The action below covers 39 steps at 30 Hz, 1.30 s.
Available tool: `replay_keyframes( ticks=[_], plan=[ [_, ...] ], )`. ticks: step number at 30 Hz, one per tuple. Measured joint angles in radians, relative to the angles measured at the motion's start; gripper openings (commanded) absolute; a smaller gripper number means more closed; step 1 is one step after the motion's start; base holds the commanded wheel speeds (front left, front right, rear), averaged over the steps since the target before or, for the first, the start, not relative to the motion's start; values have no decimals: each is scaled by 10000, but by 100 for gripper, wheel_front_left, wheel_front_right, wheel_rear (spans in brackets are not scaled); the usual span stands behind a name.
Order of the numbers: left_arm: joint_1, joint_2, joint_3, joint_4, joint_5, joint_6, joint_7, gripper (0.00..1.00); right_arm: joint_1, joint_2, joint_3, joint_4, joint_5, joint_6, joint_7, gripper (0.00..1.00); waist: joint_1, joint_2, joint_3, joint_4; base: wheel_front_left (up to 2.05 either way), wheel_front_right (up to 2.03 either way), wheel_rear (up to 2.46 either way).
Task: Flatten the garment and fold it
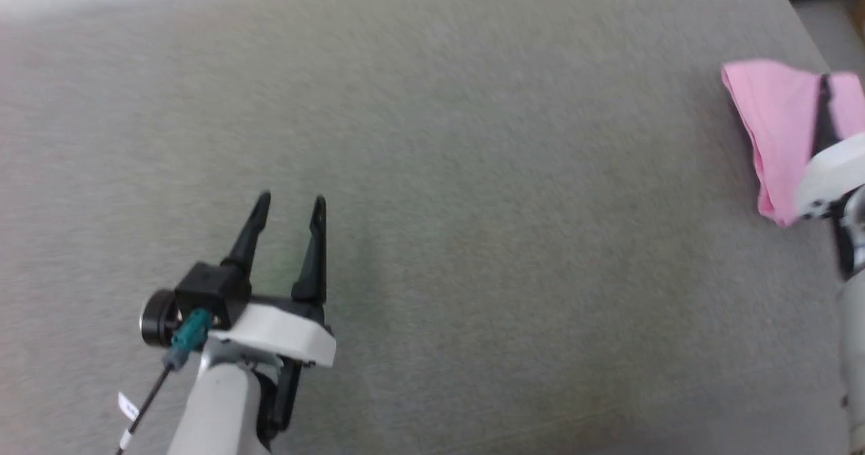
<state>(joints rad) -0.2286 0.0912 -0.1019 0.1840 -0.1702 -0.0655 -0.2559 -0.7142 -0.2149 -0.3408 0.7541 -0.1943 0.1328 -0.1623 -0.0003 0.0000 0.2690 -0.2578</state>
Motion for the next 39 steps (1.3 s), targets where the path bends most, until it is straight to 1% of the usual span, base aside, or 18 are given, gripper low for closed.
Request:
replay_keyframes(
  ticks=[3,8,12,17,23,28,34,39],
  plan=[
    [195,-88,2,119,-115,59,-4,100,758,163,779,-825,1093,-2,-345,100,-1,0,-494,440,0,0,0],
    [278,-207,-12,153,-190,130,-12,100,2658,608,1705,-2997,2382,-2,-502,100,1,0,-1086,1309,0,0,0],
    [442,-245,-10,171,-194,138,-12,100,4216,953,2163,-4684,2834,-2,-504,100,1,0,-1507,1961,0,0,0],
    [742,-263,6,207,-190,136,-12,100,5700,1377,2288,-6146,2928,-2,-539,100,2,0,-2047,2578,0,0,0],
    [1247,-297,27,261,-128,138,-12,100,6834,1590,2207,-6767,2997,-2,-593,100,2,0,-2617,3084,0,0,0],
    [1660,-322,52,265,-75,138,-12,100,7473,1611,2311,-6911,3030,-2,-570,100,2,0,-2963,3375,0,0,0],
    [2002,-345,59,232,-8,138,-12,100,7952,1615,2433,-6905,3262,-2,-525,100,2,0,-3208,3571,0,0,0],
    [2161,-351,59,215,21,140,-12,100,8155,1616,2491,-6897,3373,-2,-525,100,3,0,-3232,3590,0,0,0]
  ],
)
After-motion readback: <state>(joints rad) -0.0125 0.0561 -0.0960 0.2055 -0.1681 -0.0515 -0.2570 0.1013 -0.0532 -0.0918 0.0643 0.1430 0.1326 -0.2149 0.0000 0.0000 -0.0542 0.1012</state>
